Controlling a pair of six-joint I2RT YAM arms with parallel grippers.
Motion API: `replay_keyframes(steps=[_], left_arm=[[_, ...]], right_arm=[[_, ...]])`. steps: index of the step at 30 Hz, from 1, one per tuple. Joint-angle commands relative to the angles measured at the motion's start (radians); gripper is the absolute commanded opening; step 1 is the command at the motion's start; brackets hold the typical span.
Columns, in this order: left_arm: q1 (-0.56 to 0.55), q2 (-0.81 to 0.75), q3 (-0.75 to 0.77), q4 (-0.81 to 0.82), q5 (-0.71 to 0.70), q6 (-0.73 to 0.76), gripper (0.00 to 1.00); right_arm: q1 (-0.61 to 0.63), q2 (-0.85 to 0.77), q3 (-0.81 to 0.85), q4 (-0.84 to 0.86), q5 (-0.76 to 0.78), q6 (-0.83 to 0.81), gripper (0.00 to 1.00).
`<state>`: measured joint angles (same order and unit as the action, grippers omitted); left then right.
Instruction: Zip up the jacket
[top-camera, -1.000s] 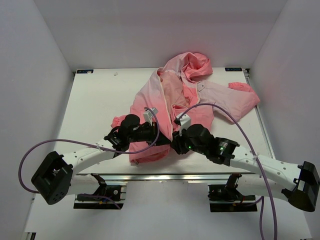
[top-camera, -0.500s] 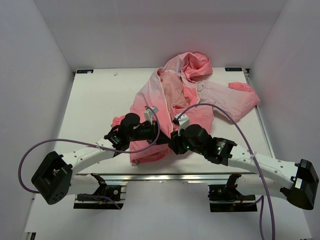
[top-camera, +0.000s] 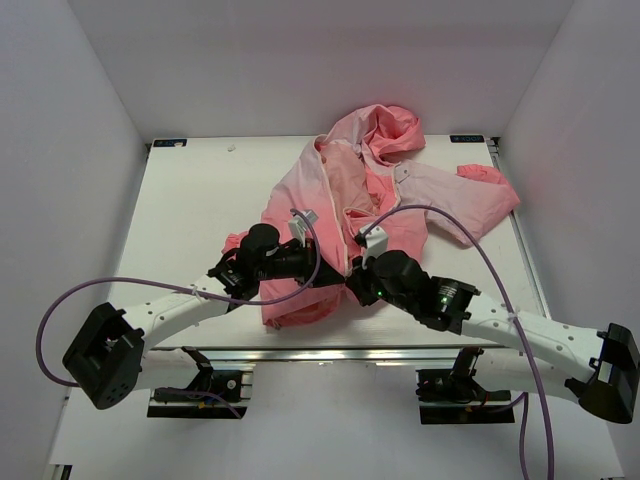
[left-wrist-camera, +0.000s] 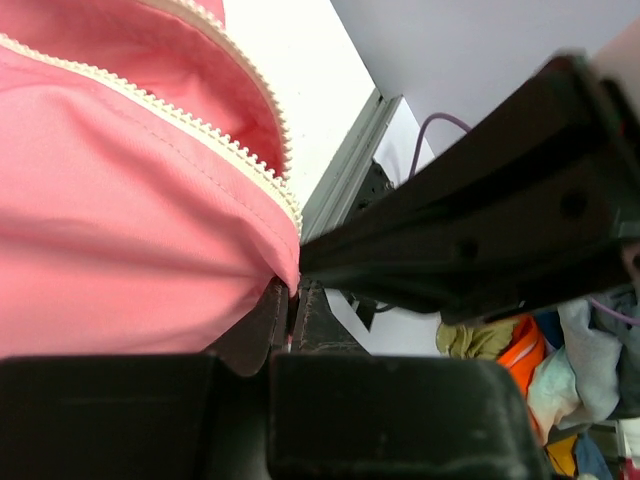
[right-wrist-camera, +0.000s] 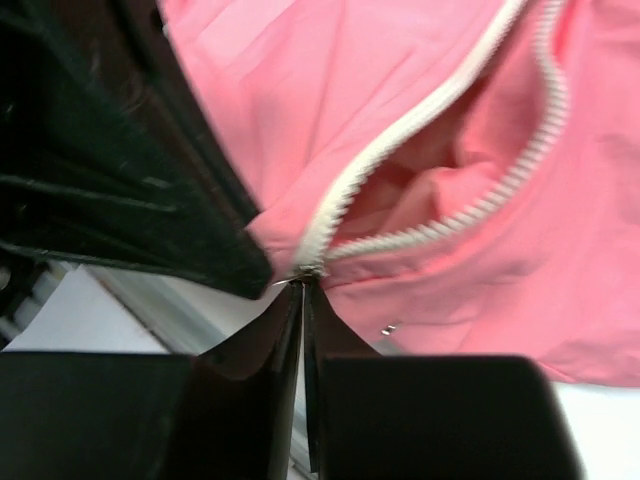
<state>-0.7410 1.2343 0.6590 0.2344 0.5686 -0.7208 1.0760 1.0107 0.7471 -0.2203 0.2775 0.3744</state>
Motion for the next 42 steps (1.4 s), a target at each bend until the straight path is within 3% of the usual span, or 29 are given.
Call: replay_keyframes(steps=[1, 4, 10, 15, 17, 23, 29, 37, 42], left_arm=[[-0.017, -0.01, 0.031, -0.023, 0.073, 0.014, 0.0], [-0.017, -0.009, 0.03, -0.032, 0.068, 0.015, 0.0], [-0.017, -0.012, 0.03, -0.035, 0.068, 0.018, 0.0], [-0.017, -0.01, 0.036, -0.024, 0.066, 0.017, 0.0], [-0.017, -0.009, 0.037, -0.023, 0.065, 0.018, 0.0], [-0.017, -0.007, 0.039, -0.015, 0.076, 0.018, 0.0], [-0.018, 0.002, 0.045, -0.024, 0.077, 0.02, 0.0], [-0.017, 0.007, 0.053, -0.027, 0.083, 0.021, 0.0], [-0.014, -0.013, 0.1, 0.0, 0.079, 0.037, 0.0]], right_arm=[[-0.005, -0.047, -0.002, 0.035, 0.094, 0.011, 0.05], [-0.005, -0.064, -0.006, 0.022, 0.072, 0.002, 0.0], [-0.005, -0.072, -0.011, 0.029, 0.016, -0.031, 0.0], [-0.005, -0.046, -0.006, 0.026, -0.086, -0.046, 0.3], [-0.005, -0.053, -0.012, 0.019, -0.084, -0.034, 0.36], [-0.004, -0.066, -0.026, 0.018, -0.052, 0.006, 0.41], [0.013, -0.035, -0.02, 0.067, -0.123, 0.006, 0.41], [0.027, -0.052, -0.032, 0.09, -0.026, 0.084, 0.41], [0.027, -0.158, -0.005, -0.08, 0.11, 0.069, 0.44]])
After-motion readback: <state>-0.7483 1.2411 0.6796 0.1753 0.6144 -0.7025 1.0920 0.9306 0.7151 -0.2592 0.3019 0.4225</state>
